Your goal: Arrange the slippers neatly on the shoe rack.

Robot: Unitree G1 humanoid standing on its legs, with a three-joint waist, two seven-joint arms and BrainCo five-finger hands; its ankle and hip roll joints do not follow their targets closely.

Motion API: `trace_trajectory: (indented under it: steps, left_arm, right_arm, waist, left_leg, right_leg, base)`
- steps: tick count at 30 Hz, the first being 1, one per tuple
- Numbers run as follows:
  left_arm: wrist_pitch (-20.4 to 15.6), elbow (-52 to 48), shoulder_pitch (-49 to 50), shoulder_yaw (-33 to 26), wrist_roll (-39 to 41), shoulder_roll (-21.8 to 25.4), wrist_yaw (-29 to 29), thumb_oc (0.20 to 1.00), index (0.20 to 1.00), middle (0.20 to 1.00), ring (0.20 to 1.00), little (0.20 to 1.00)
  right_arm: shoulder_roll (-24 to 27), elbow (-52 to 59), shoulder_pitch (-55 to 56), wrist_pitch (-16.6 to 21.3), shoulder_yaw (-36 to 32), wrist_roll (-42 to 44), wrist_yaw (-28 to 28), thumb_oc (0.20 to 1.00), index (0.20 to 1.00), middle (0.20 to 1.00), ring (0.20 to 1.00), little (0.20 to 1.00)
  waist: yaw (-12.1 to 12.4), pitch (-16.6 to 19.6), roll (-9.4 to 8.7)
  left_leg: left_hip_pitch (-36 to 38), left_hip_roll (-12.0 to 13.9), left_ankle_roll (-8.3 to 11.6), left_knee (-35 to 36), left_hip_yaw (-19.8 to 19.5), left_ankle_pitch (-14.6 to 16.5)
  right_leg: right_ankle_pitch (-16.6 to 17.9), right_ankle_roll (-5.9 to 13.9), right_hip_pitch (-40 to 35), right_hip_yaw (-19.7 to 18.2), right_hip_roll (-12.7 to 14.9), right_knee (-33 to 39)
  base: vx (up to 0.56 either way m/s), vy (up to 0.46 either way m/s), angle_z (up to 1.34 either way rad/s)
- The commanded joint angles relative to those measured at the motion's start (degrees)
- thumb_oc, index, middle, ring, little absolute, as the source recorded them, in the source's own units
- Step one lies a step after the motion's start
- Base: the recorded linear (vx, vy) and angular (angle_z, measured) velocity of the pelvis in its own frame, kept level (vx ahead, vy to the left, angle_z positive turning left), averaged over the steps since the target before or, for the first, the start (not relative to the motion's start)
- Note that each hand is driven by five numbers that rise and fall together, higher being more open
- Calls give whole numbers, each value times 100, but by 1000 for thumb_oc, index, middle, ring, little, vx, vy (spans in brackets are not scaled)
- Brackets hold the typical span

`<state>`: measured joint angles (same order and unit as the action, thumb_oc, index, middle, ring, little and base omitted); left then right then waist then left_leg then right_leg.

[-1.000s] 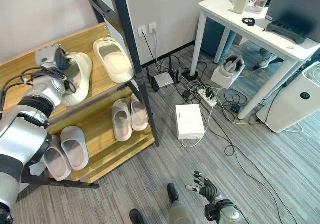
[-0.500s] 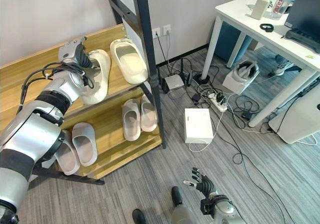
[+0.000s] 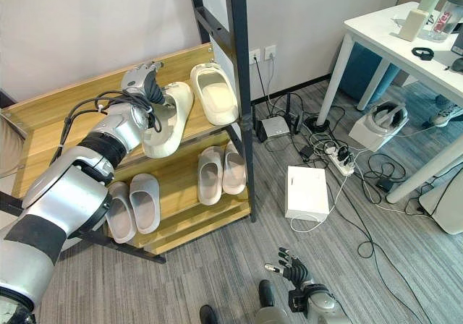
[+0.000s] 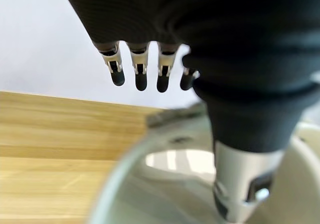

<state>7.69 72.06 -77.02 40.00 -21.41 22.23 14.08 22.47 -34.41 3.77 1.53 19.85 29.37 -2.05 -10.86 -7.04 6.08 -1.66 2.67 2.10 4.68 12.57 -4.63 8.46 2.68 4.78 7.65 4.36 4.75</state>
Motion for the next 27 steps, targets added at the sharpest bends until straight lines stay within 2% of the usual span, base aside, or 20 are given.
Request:
trace_trajectory:
  steps: [1, 4, 8, 16, 23, 25, 27]
  left_arm:
    - [-156, 466, -531, -255, -120, 384, 427, 1000, 1000, 1000, 1000, 1000]
    - [-181, 498, -521, -288, -51, 455, 499, 1000, 1000, 1000, 1000, 1000]
    - [-295, 675, -532, -502, 495, 879, 522, 1000, 1000, 1000, 1000, 1000]
    - [-349, 946, -785, -301, 734, 1480, 312, 1000, 1000, 1000, 1000, 1000]
    - [-427, 766, -931, -123, 739, 1598, 389, 1000, 1000, 1000, 1000, 1000]
    - [-419, 739, -936, 129, 500, 1446, 120, 1000, 1000, 1000, 1000, 1000]
    - [-395, 692, -1012, 212, 378, 1311, 93, 1000, 1000, 1000, 1000, 1000]
  right_arm:
    - [-38, 79, 15, 208, 145, 161, -68, 1000, 1000, 1000, 1000, 1000]
    - [8, 108, 45, 239, 165, 169, -77, 1000, 1000, 1000, 1000, 1000]
    - [194, 400, 231, 290, 137, 136, -139, 1000, 1000, 1000, 1000, 1000]
    - [336, 618, 301, 318, -101, 47, -88, 1000, 1000, 1000, 1000, 1000]
    - [256, 459, 323, 366, -117, -2, -19, 1000, 1000, 1000, 1000, 1000]
    - [233, 253, 237, 333, -141, -63, 7, 1000, 1000, 1000, 1000, 1000]
    - [205, 178, 198, 314, -142, -72, 7, 1000, 1000, 1000, 1000, 1000]
  waist:
    - [7, -106, -303]
    - [-35, -138, -308]
    - [-261, -236, -361]
    - [-511, -275, -343]
    - [-439, -274, -293]
    - [-337, -267, -253]
    - [-277, -255, -232]
  left_leg:
    - [308, -65, 221, 32, -353, 186]
    - [289, -62, 220, 32, -312, 180]
    - [191, -17, 235, 32, -130, 169]
    - [24, 1, 269, 32, 87, 185]
    - [21, -22, 268, 32, 18, 203]
    - [79, -35, 257, 32, -87, 204]
    - [107, -41, 256, 32, -127, 200]
  right_leg:
    - [-132, 623, -213, -43, 274, 25]
    - [-107, 629, -165, -83, 268, 25]
    - [-29, 654, 65, -246, 247, 25]
    - [45, 688, 388, -432, 239, 24]
    - [33, 690, 344, -345, 272, 25]
    - [-25, 676, 203, -276, 274, 25]
    - [-42, 673, 138, -223, 285, 25]
  base:
    - [0, 0, 0]
    - [-9, 5, -3]
    - [0, 11, -19]
    - [46, 14, -19]
    - [29, 2, 1]
    - [35, -7, 7]
    - [9, -2, 15]
